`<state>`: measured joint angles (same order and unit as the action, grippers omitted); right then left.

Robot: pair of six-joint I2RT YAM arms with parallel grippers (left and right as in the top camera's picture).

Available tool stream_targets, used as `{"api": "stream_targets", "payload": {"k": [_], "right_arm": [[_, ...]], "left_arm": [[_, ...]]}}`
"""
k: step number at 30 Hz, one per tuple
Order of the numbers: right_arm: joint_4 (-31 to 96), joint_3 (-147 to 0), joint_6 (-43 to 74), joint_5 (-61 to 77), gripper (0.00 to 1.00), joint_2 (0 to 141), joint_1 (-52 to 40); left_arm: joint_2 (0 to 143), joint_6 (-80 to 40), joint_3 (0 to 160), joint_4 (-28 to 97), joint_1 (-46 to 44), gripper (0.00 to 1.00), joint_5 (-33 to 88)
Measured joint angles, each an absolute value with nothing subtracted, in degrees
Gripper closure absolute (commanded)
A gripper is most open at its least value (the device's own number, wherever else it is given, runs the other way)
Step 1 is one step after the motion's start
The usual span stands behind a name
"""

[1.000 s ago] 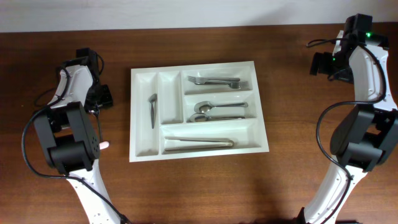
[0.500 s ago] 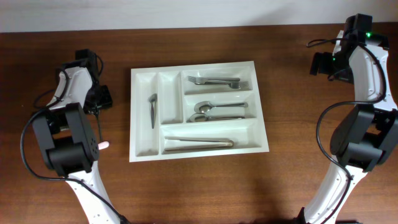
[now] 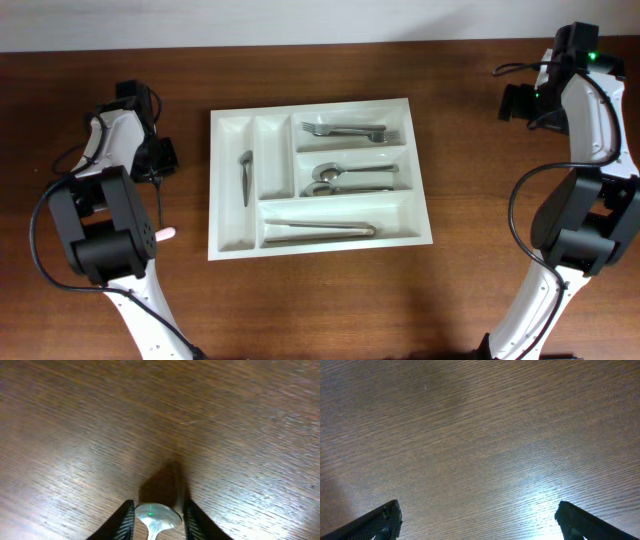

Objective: Pack container
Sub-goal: 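Lower the left gripper onto the remaining spoon's bowl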

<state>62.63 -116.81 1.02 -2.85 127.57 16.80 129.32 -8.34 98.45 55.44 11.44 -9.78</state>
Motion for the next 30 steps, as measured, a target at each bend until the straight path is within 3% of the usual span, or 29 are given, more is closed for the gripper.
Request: {"api": "stream_targets", "payload": {"k": [6,12,30], "right_arm": [[62.61,-116.81,0.99,-2.85,0.01,127.57,16.8],[62.61,-116.81,1.02,-2.85,0.01,127.57,16.8],[62.63,-116.81,1.02,-2.85,0.01,127.57,16.8]], "left_arm": [[129.32,-7.94,98.45,54.92,11.62,0.67,-9.28],[129.32,-7.53,98.45,54.28,11.68,0.92,-8.91],[128.79,-7.29,98.35,54.46,11.68,0.98,-9.67]]}}
